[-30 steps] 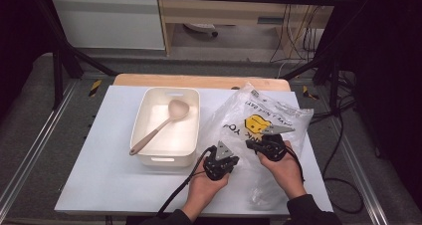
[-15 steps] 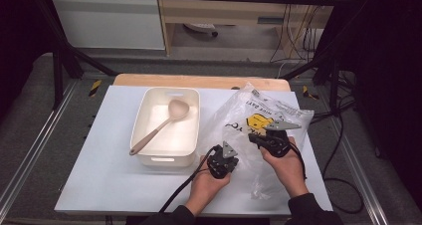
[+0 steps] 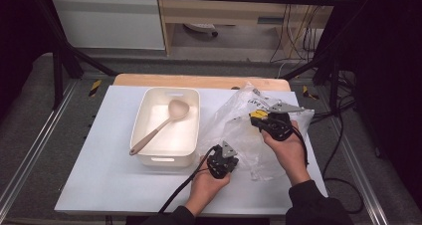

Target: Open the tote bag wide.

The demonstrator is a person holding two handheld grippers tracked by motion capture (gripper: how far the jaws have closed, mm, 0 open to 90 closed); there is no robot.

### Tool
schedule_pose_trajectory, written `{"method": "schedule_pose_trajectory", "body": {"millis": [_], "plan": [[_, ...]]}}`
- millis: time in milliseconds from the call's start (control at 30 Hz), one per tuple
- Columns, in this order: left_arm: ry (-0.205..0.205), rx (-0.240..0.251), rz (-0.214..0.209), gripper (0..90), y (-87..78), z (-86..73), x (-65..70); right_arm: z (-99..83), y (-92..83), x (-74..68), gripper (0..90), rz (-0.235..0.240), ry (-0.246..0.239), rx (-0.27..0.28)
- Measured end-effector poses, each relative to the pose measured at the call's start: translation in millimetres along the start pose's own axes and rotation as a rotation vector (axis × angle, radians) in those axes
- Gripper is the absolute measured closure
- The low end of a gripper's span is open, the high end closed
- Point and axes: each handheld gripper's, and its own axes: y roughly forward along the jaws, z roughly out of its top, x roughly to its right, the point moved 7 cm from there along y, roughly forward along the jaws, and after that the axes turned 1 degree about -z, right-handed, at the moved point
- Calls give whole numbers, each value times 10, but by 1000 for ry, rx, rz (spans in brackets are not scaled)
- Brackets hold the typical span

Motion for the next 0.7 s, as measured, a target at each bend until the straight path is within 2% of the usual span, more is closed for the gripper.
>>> {"method": "schedule_pose_trajectory", "body": {"millis": [433, 533, 700], "plan": [[-2, 0, -2, 900, 0, 1, -5, 297, -87, 72, 900, -5, 32, 45], [-9, 1, -8, 900, 1, 2, -6, 343, -107, 85, 900, -4, 53, 59], [-11, 3, -4, 900, 3, 3, -5, 414, -123, 98, 900, -8, 61, 70]]}}
